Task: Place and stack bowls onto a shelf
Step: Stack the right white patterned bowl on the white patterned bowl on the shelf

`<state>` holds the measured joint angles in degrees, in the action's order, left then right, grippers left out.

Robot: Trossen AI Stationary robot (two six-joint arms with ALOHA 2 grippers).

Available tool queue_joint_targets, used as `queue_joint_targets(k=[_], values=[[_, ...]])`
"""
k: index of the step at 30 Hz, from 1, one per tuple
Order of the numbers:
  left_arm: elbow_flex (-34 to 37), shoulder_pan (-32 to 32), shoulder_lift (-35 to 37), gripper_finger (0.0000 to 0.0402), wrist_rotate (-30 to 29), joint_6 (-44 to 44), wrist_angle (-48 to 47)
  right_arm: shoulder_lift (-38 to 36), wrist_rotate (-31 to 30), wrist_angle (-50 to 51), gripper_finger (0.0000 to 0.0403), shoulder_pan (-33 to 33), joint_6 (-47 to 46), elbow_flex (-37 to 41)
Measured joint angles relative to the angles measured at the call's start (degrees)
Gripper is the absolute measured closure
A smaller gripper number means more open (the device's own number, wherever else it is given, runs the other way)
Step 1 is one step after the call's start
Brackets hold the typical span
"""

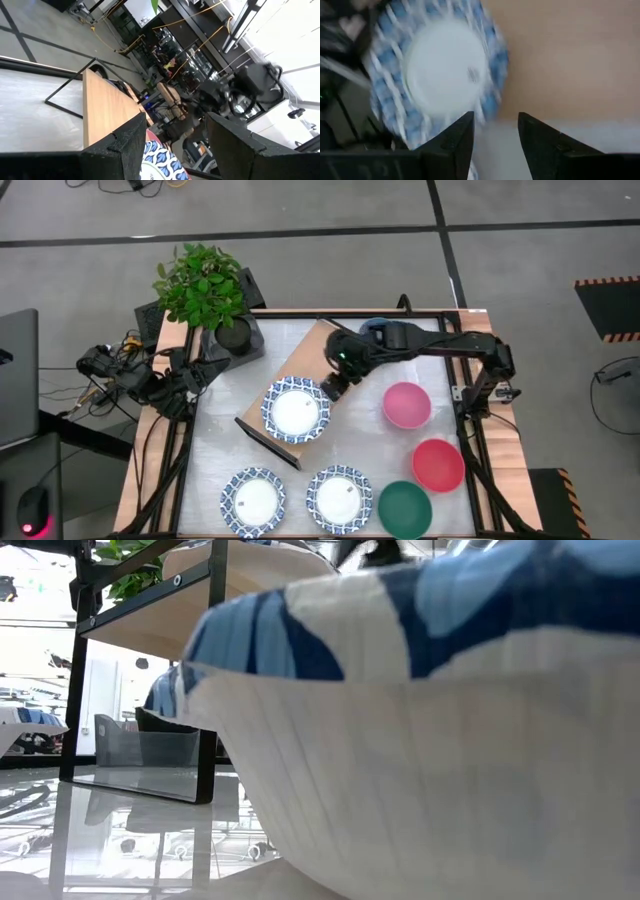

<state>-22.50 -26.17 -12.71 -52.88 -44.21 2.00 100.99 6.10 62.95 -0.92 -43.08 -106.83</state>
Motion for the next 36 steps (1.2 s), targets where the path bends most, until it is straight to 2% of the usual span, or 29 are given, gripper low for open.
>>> queue_joint_targets(k=[3, 5, 9, 14, 20, 28, 36], values=[[0.0, 0.0, 0.0, 0.0212, 0.0, 0.0, -0.1, -1.6, -1.0, 8.6, 0.0224, 4.3, -2.4, 0.0], [0.0, 0.0, 0.0, 0.0212, 0.0, 0.0, -0.1, -1.7, -4.1, 14.6, 0.0224, 8.4, -4.6, 0.2], [0.0, 0.0, 0.0, 0.0212, 0.0, 0.0, -0.2, -1.6, -10.3, 17.5, 0.0221, 16.7, -10.9, 4.9], [0.0, 0.0, 0.0, 0.0212, 0.0, 0.0, -0.2, -1.5, -7.8, 8.6, 0.0201, 22.9, -18.3, 15.9], [0.0, 0.0, 0.0, 0.0212, 0.0, 0.0, -0.4, -1.5, -4.6, -8.2, 0.0164, 25.0, -19.9, 25.6], [0.0, 0.0, 0.0, 0.0212, 0.1, -2.6, -3.3, -1.5, -4.6, -18.7, 0.0156, 26.0, -20.0, 34.1], [0.0, 0.0, 0.0, 0.0212, 0.2, -4.5, -5.8, -0.5, -4.6, -26.6, 0.0156, 27.7, -20.1, 36.9]])
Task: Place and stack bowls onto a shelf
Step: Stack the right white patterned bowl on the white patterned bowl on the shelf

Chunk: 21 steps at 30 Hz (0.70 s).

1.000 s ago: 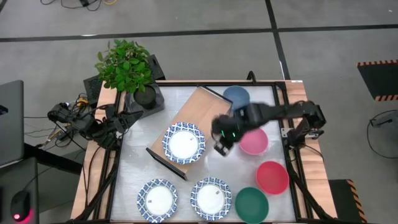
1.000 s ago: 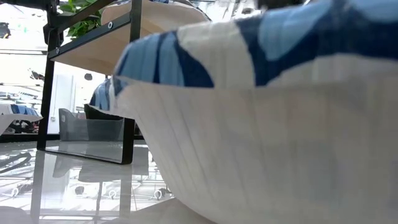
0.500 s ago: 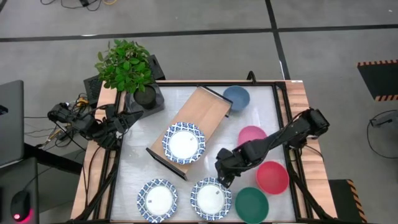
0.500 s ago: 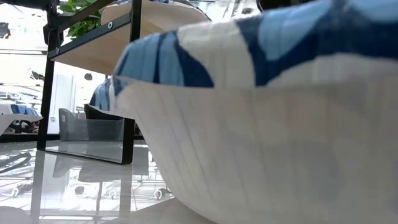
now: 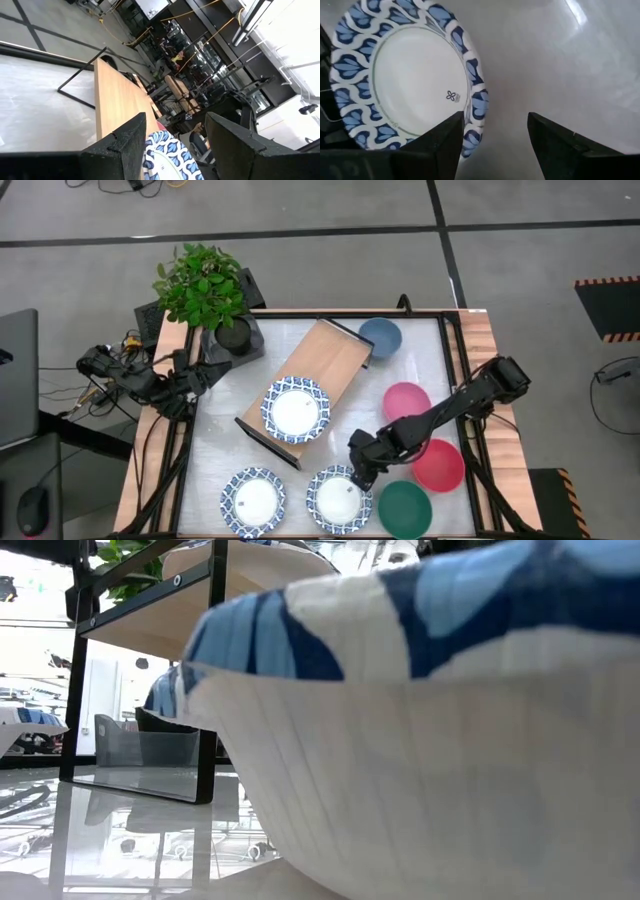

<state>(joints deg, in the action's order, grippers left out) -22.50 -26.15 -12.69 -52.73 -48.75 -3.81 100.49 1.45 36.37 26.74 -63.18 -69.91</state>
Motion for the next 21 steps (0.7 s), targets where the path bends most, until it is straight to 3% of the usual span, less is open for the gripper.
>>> queue_joint_targets(k=[12, 16, 21], values=[[0.0, 0.0, 0.0, 0.0212, 0.0, -0.1, -0.8, 5.7, 1.7, -3.9, 0.0170, 0.3, 0.0, 0.0], [0.0, 0.0, 0.0, 0.0212, -0.1, -0.2, -0.8, 5.7, 1.8, -3.7, 0.0213, 0.1, 0.6, 0.0], [0.0, 0.0, 0.0, 0.0212, -0.1, -0.2, -0.8, 5.7, 2.0, -3.9, 0.0295, 0.1, 0.6, 0.0]])
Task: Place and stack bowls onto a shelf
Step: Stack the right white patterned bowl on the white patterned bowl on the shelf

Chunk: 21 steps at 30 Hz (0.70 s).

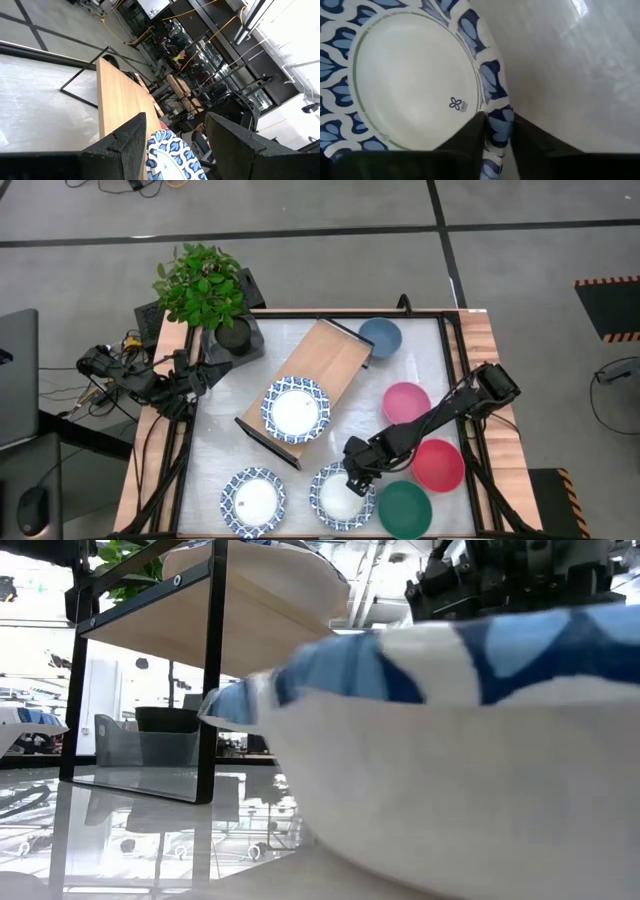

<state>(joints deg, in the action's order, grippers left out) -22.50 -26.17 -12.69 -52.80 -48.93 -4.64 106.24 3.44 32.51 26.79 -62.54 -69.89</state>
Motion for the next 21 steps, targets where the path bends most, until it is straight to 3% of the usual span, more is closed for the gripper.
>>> queue_joint_targets(k=[7, 16, 21], values=[[0.0, 0.0, 0.0, 0.0212, 0.0, 0.0, 0.0, 0.0, 0.5, -0.2, 0.0381, -1.0, -0.4, 0.0], [0.0, 0.0, 0.0, 0.0212, -0.1, 0.0, 0.0, -3.5, 1.5, 1.4, 0.0363, -4.1, -0.4, 0.0], [0.0, 0.0, 0.0, 0.0212, -0.1, 0.0, 0.0, -8.8, 2.5, 6.5, 0.0378, -5.8, -0.4, 0.0]])
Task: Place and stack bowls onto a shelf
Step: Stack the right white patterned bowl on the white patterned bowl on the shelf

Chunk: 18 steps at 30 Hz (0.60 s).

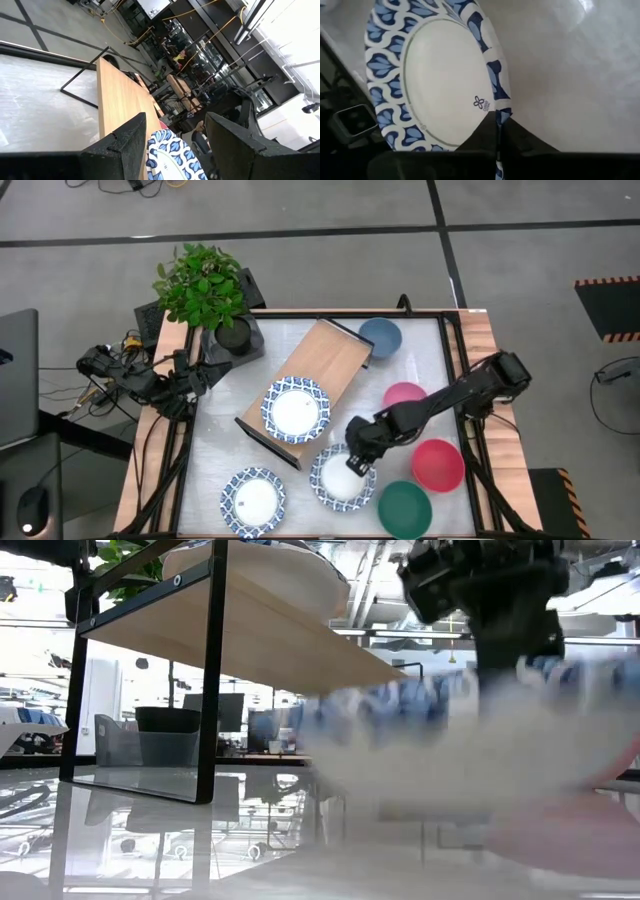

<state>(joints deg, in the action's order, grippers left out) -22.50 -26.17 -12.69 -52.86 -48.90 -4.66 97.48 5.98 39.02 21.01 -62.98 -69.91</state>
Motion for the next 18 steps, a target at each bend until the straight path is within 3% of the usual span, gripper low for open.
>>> queue_joint_targets(k=[6, 10, 18], values=[[0.0, 0.0, 0.0, 0.0212, 0.0, 0.0, 0.0, -7.5, 0.7, 6.1, 0.0376, -0.2, 0.0, 0.0], [0.0, 0.0, 0.0, 0.0212, 0.0, -0.3, 0.0, -13.7, 6.1, 7.1, 0.0367, -0.1, -1.6, 0.0], [0.0, 0.0, 0.0, 0.0212, 0.0, -0.4, 0.1, -26.0, 6.9, 0.1, 0.0379, -2.2, -5.7, -0.1]])
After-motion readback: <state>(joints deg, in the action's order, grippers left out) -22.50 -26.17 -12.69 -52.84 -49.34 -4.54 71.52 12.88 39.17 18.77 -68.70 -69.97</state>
